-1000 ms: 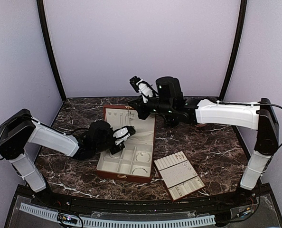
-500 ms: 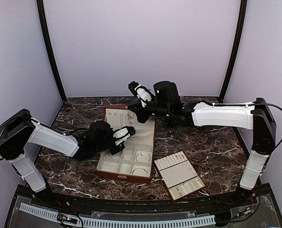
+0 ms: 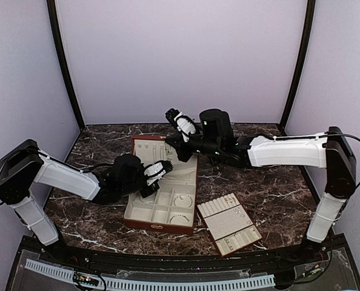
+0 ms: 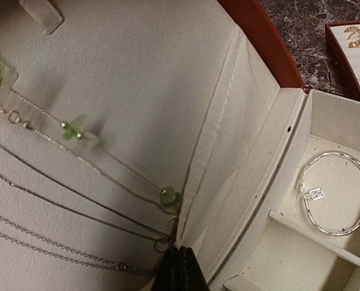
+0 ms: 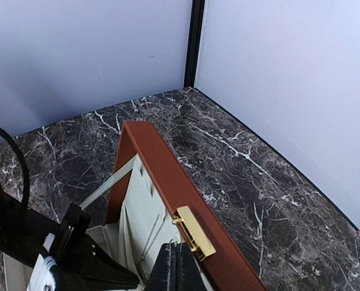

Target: Organize the mixed jewelry

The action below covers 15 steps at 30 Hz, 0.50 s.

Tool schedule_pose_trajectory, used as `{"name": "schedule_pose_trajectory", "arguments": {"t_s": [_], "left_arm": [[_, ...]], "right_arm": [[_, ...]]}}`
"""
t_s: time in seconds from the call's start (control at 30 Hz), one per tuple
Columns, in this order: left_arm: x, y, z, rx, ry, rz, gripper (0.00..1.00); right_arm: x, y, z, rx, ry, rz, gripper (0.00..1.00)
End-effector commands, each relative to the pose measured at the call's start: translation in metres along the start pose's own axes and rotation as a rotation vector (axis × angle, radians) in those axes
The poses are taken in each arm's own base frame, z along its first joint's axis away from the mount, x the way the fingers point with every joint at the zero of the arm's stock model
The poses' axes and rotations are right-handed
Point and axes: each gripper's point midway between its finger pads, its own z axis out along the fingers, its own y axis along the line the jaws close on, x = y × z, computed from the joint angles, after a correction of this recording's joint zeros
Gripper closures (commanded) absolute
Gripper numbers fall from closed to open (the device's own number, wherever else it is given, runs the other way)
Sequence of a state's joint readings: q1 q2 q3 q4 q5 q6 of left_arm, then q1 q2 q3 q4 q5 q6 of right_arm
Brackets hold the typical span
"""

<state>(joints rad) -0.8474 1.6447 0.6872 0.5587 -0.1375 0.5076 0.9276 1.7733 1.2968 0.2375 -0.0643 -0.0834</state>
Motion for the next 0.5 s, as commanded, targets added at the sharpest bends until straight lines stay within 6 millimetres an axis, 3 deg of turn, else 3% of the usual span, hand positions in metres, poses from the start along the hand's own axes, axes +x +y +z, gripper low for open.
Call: {"name": "schedule_pose_trajectory", "arguments": {"t_s": [0.0, 0.2, 0.47], "left_arm": [[-0.005, -0.022, -0.008, 0.096, -0.012, -0.011, 1.0], [-0.005, -0.024, -0.008, 0.103, -0.012, -0.013, 1.0], [-0.002, -0.026, -0.009, 0.111, -0.008, -0.006, 1.0]], "right_arm": [[0.003, 0.01, -0.009, -0.001, 0.024, -0.045, 1.0], [0.002, 0.018, -0.007, 0.0, 0.043, -0.092, 1.0], [0.024, 0.006, 0.006, 0.074, 0.098, -0.106, 1.0]]}}
